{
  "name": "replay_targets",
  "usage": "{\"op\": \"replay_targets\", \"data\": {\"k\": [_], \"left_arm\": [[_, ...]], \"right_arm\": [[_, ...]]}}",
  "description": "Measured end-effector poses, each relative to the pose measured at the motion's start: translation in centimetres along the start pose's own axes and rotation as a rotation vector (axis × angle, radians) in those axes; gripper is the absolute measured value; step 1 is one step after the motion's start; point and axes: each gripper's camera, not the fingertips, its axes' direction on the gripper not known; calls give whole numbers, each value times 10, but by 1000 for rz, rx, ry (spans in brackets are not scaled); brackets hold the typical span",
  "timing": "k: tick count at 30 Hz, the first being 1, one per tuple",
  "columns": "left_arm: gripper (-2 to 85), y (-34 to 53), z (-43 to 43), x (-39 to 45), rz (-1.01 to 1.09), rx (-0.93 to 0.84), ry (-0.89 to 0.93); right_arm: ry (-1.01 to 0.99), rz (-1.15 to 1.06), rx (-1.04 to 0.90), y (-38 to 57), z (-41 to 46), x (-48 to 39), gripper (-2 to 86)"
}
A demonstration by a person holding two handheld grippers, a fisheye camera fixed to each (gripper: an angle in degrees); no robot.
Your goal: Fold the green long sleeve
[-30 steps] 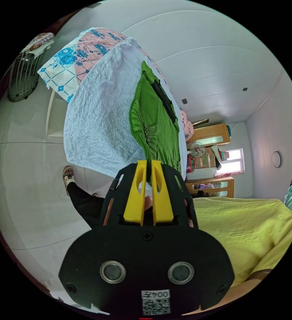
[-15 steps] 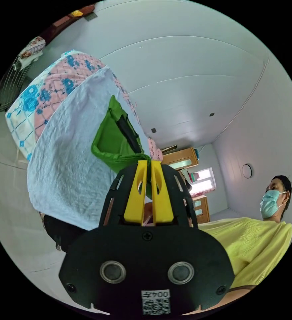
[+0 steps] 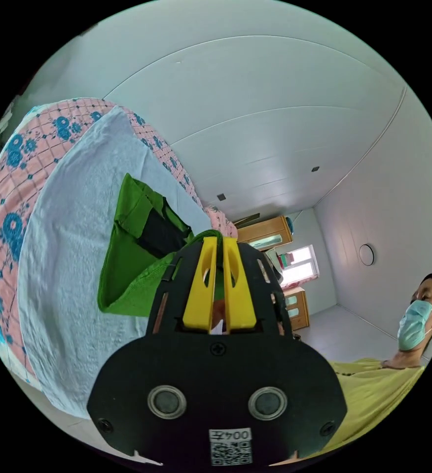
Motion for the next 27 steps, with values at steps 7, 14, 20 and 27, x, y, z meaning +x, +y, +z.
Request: {"op": "replay_targets", "data": {"k": [7,14,20,27], "left_arm": [[22,-106,83,-28,-28,-45,-66],[23,-183,166,-92,-179,-51,-146],[28,-222,226,-152,-276,-52,-209],[46,-236,251,-203,-396,110,-163]], "right_arm": [[120,19,2,-97,90,5,1],[201,103,-59,-188,186,70,5],[236,188,-108,-242,261,151,12],[219,295,-115,-261,309,222,51]]}}
